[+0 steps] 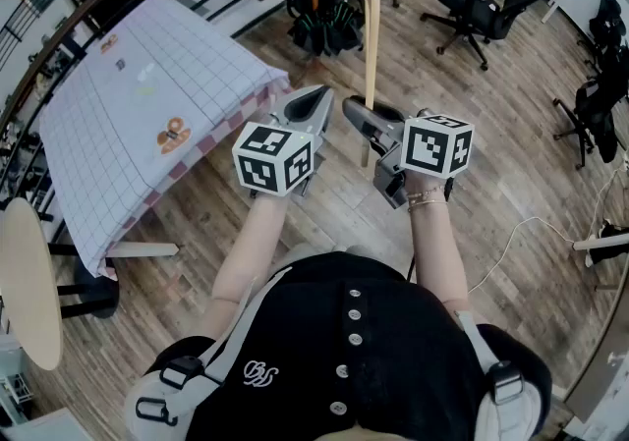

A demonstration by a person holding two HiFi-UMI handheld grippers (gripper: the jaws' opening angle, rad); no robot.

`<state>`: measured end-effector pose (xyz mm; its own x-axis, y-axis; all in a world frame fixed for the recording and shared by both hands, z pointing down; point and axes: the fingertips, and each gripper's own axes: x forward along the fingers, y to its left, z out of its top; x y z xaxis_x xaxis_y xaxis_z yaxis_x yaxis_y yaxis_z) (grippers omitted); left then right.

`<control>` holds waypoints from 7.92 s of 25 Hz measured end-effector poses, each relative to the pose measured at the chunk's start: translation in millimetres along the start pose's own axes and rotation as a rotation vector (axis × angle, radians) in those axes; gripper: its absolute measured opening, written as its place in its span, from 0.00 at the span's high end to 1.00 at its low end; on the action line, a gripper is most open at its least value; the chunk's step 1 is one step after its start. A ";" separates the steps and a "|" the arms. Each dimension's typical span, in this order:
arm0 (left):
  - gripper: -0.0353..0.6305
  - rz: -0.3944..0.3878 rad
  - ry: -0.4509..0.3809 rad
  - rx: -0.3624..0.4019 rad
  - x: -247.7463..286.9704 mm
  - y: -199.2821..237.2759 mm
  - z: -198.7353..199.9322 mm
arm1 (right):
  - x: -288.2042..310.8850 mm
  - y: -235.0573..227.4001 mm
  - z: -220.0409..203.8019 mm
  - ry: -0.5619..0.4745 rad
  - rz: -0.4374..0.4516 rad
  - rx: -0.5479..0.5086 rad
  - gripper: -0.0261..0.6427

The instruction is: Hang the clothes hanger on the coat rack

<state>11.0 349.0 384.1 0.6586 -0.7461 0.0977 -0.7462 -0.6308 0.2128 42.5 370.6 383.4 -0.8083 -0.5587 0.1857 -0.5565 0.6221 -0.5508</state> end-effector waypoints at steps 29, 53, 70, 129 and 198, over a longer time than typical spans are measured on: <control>0.95 0.002 0.018 -0.055 34.6 -23.8 -11.6 | -31.6 -35.3 6.7 0.003 0.003 0.012 0.85; 0.95 -0.026 0.021 -0.068 154.0 122.3 18.6 | 107.4 -133.5 92.2 -0.012 -0.003 0.021 0.85; 0.95 -0.138 0.031 -0.066 217.8 213.3 42.8 | 207.3 -186.7 145.5 -0.052 -0.058 0.035 0.84; 0.95 -0.029 -0.118 0.065 469.4 362.4 159.7 | 328.5 -389.8 349.0 -0.016 0.060 -0.096 0.83; 0.95 -0.074 -0.388 0.300 518.8 432.4 377.5 | 405.3 -316.5 598.5 -0.204 0.150 -0.403 0.83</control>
<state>-6.6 -391.3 159.7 0.6684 -0.6855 -0.2886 -0.7316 -0.6758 -0.0891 6.0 -381.1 145.9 -0.8535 -0.5179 -0.0573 -0.4995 0.8446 -0.1926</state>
